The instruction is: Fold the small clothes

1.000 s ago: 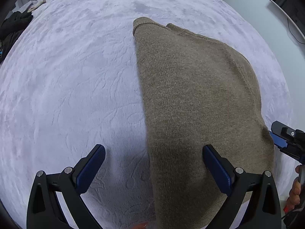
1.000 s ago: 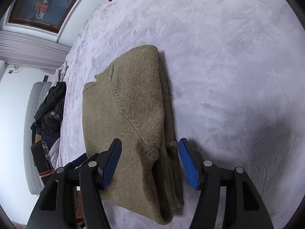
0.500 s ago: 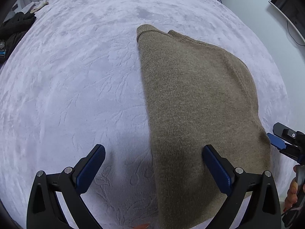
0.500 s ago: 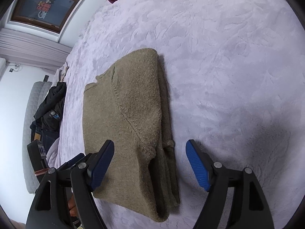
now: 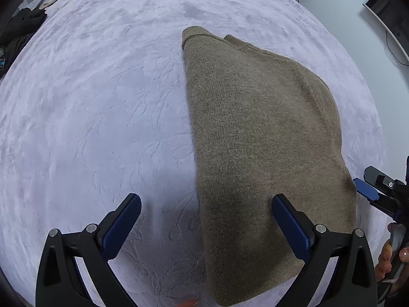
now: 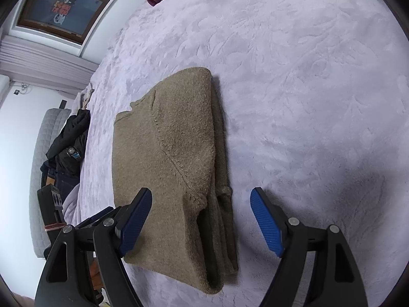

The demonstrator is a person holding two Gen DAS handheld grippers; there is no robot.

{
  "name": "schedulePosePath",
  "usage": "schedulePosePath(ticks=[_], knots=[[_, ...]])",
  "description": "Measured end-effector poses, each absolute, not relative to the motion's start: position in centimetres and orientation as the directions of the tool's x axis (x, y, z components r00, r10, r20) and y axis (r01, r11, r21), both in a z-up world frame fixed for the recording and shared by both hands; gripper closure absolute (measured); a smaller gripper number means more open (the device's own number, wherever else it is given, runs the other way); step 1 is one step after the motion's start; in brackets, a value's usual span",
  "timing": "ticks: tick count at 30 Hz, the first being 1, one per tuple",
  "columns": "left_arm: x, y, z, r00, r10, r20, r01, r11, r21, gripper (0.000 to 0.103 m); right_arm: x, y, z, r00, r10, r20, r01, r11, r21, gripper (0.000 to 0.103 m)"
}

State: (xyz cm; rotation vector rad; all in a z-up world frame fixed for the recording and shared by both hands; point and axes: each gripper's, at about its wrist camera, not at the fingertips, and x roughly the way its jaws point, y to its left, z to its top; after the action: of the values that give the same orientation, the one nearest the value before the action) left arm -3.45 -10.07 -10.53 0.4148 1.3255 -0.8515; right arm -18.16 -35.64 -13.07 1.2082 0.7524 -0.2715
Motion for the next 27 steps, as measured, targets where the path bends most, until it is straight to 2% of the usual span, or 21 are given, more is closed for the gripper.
schedulePosePath(ticks=[13,18,27], knots=[[-1.9,-9.5,-10.8,-0.002,-0.297,-0.955,0.722,0.66,-0.207,0.001,-18.1,-36.5,-13.5,0.719,0.224,-0.658,0.56,0.375,0.739,0.021],[-0.7,-9.3,-11.6,-0.111,-0.335,-0.936,0.715,0.627,-0.309,0.001,-17.3,-37.7,-13.6,0.718,0.244,-0.652,0.54,0.395,0.743,0.021],[-2.0,-11.3,-12.7,-0.277,-0.394,-0.876,0.744,0.489,-0.455,0.001,-14.1,-41.0,-16.2,0.741,0.365,-0.563,0.447,0.358,0.82,0.021]])
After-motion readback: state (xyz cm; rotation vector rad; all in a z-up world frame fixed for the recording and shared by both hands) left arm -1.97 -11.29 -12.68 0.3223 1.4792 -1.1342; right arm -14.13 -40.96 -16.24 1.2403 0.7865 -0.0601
